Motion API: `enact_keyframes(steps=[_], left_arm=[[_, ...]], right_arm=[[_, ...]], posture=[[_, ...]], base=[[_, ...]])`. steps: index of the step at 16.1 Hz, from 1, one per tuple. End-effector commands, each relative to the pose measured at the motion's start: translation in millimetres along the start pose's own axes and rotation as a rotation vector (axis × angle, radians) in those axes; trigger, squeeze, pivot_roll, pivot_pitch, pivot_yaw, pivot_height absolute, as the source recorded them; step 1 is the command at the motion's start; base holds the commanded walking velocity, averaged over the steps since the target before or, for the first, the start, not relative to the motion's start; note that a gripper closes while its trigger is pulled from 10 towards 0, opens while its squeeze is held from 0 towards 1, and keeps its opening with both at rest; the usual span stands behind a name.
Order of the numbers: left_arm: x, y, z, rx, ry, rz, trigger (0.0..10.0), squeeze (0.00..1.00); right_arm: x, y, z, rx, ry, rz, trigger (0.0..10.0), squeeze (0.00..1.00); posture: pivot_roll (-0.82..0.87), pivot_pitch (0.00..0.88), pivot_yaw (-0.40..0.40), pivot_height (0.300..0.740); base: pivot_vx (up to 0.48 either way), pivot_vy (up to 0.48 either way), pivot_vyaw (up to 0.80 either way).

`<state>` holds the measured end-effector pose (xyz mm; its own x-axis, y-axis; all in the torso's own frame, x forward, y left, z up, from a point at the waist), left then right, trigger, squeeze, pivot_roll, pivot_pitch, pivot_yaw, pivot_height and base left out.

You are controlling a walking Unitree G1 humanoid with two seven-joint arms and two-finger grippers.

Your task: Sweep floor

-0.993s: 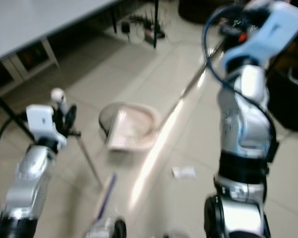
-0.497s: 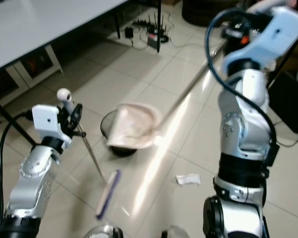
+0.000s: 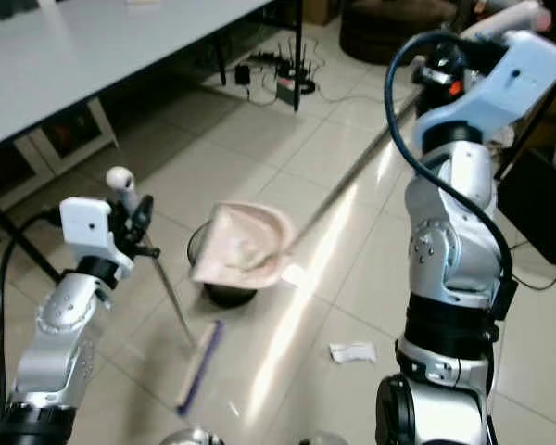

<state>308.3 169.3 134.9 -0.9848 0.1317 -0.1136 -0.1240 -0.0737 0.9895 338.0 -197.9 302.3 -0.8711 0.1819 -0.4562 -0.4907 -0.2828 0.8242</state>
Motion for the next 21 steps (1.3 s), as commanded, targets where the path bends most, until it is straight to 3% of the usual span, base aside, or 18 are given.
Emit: enact_keyframes(steps=[1,16,21], left_arm=[[-3.3,7.1,-4.0,-0.001,-0.007,-0.029,10.0,0.0],[-3.5,3.7,-3.3,-0.018,-0.005,-0.022,10.0,0.0],[-3.1,3.6,-5.6,-0.017,-0.009,-0.026,10.0,0.0]], right_arm=[[-2.5,16.2,-3.3,0.004,-0.014,-0.069,10.0,0.0],[-7.0,20.4,-10.4,-0.006,-0.022,-0.094,10.0,0.0],[-6.5,15.6,-1.7,-0.045,0.05,-0.059,10.0,0.0]], posture=[[-0.02,0.061,0.047,0.74],[-0.03,0.064,0.039,0.74],[-0.03,0.063,0.035,0.74]], base=[[0.345,0.0,0.8],[0.344,0.0,0.05],[0.343,0.0,0.0]])
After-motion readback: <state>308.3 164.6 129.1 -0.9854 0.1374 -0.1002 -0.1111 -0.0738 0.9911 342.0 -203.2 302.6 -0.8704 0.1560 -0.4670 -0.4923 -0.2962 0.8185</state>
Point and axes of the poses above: a point about 5 cm out from each wrist's last joint towards the gripper, its own x axis pointing back from the gripper into the wrist, its own y axis along the axis of the wrist's last joint, z = x × y, the point moved 2 cm from there along -x, pointing out of the wrist towards the gripper, and after that the axes turned 2 degrees about -x, right-handed, at the moved point
